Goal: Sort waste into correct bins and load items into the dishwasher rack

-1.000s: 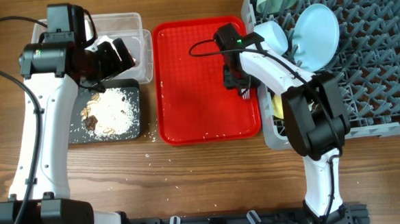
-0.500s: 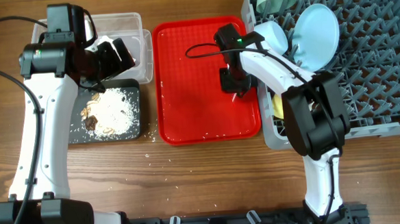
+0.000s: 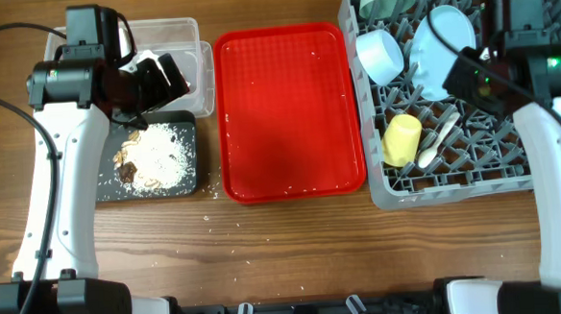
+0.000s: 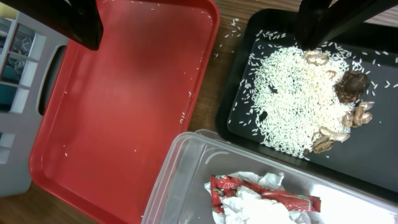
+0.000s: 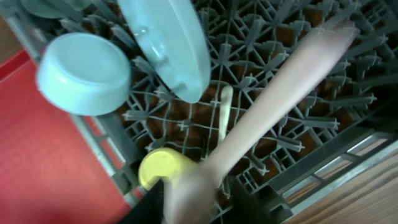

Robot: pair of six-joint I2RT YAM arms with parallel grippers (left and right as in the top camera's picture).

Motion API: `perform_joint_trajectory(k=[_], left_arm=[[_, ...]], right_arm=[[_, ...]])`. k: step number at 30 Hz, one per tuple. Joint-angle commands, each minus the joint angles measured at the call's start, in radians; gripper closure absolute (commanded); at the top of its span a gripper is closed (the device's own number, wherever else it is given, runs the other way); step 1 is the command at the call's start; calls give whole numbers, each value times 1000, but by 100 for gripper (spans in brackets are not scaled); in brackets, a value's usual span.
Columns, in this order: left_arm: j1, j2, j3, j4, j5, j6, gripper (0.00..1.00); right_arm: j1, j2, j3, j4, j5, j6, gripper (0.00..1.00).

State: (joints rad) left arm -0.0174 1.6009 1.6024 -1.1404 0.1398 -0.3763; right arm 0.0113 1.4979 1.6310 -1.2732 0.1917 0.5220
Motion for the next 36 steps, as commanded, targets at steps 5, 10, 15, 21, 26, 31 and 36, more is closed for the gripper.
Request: perform_joint_trajectory(k=[5, 10, 15, 21, 26, 31, 36], left_arm=[[6, 0, -2, 3, 5, 9, 0], [6, 0, -2, 3, 5, 9, 0], [6, 0, -2, 3, 5, 9, 0], [6, 0, -2, 3, 5, 9, 0], [6, 0, -2, 3, 5, 9, 0], [6, 0, -2, 3, 5, 9, 0], [6, 0, -2, 3, 5, 9, 0]], right_arm=[[-13, 45, 11, -3, -76, 19, 17], [-9, -252, 58, -54, -437, -227, 0], [-9, -450, 57, -117, -330, -207, 0], [-3, -716, -267, 296, -191, -322, 0], [-3, -1205, -1184, 1122, -241, -320, 0], [-3, -1435, -1549, 1340, -245, -255, 0], [-3, -1495, -1626, 1275, -246, -131, 0]])
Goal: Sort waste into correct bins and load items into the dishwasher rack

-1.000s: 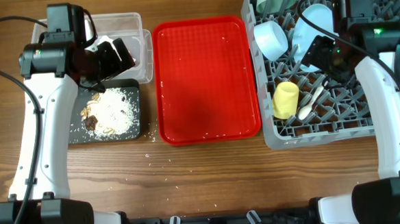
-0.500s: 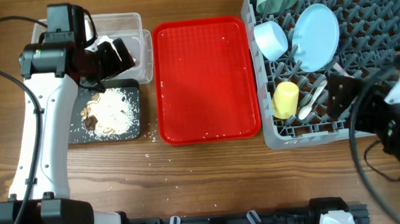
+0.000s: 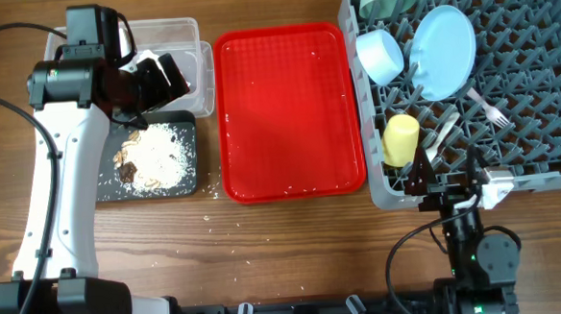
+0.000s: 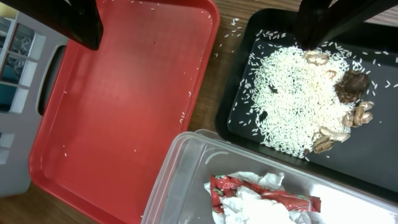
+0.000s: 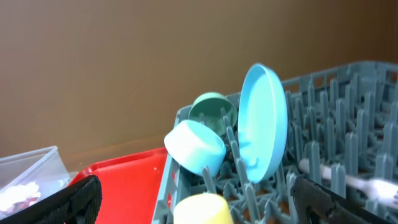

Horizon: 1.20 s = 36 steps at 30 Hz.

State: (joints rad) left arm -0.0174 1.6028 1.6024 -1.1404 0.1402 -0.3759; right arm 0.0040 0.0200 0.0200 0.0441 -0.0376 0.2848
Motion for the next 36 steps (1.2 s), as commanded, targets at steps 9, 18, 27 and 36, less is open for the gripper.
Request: perform_joint_trajectory(k=[9, 18, 27, 36], left_arm=[[6, -2, -2, 3, 5, 8, 0], [4, -95, -2, 23, -68, 29, 0], [2, -853, -833, 780, 87, 297, 0], [16, -1490, -1456, 1029, 10, 290, 0]], right_arm=[[5, -10, -15, -42, -20, 381, 0], [5, -10, -15, -42, -20, 381, 0], [5, -10, -15, -42, -20, 381, 0], [5, -10, -15, -42, -20, 381, 0]])
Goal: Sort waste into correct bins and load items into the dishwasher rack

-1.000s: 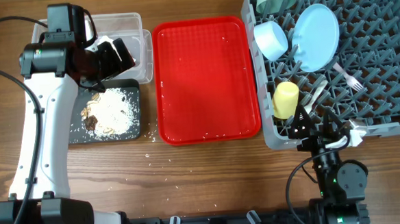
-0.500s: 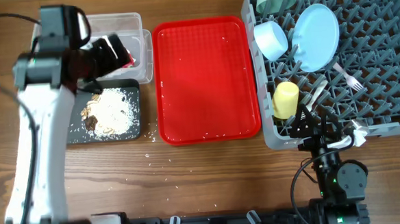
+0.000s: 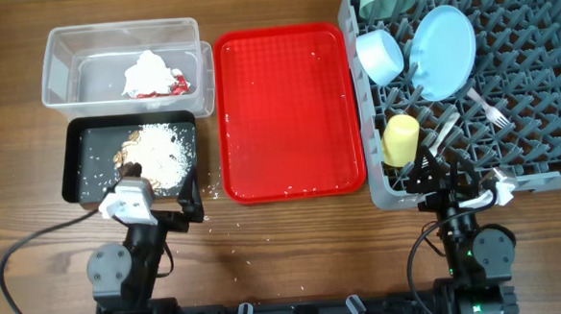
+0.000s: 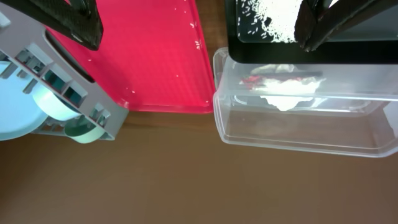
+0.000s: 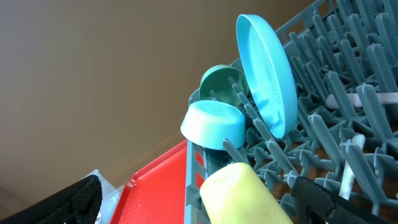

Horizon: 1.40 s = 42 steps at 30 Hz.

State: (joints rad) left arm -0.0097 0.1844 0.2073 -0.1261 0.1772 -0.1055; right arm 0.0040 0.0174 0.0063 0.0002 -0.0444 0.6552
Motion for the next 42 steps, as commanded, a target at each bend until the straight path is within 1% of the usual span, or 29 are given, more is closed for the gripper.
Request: perform_joint_trajectory(k=[1, 4, 7, 9, 42], left_arm=[[8, -98, -82, 15, -27, 19, 0], [8, -182, -140, 37, -26, 19, 0], [8, -182, -176, 43, -25, 18, 0], [8, -182, -201, 63, -24, -12, 0], [8, -182, -201, 64, -22, -14, 0]], right_arm=[[5, -7, -1, 2, -13, 10, 0], [5, -7, -1, 2, -13, 10, 0], [5, -7, -1, 2, -13, 10, 0], [5, -7, -1, 2, -13, 10, 0], [5, -7, -1, 2, -13, 11, 0]])
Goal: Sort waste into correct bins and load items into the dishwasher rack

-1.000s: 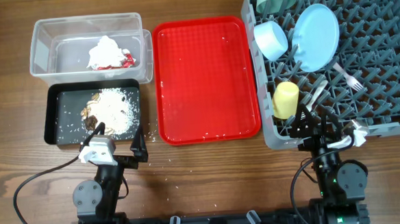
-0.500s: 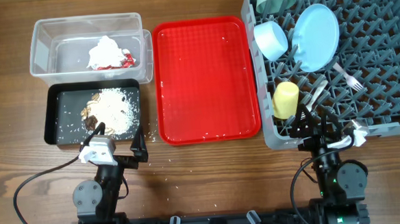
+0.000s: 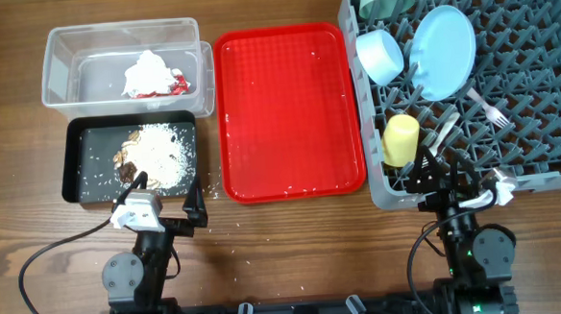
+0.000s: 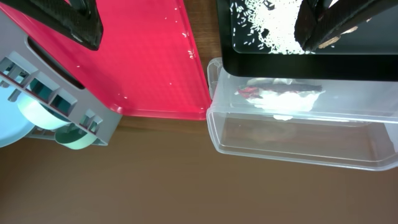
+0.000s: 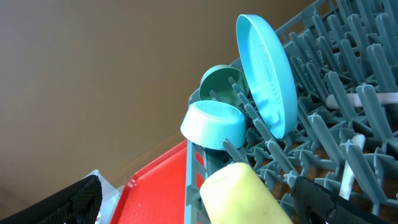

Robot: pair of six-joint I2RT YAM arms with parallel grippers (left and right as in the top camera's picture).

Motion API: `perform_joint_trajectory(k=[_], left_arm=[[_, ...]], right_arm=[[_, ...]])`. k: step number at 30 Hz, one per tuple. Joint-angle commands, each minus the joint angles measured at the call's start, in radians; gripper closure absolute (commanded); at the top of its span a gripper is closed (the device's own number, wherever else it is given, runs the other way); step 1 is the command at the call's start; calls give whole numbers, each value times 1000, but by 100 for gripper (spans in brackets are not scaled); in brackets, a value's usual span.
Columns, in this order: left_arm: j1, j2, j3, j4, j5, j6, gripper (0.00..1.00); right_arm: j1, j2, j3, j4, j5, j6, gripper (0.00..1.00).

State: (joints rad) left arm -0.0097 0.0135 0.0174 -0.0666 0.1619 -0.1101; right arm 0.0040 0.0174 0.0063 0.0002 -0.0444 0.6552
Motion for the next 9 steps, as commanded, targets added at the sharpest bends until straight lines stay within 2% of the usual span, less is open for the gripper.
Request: perform_joint_trajectory(k=[1, 9], left_arm=[[8, -11, -11, 5, -7, -9, 0], [8, -11, -11, 5, -6, -10, 1]], right_arm=[[5, -7, -1, 2, -13, 10, 0], [5, -7, -1, 2, -13, 11, 0]])
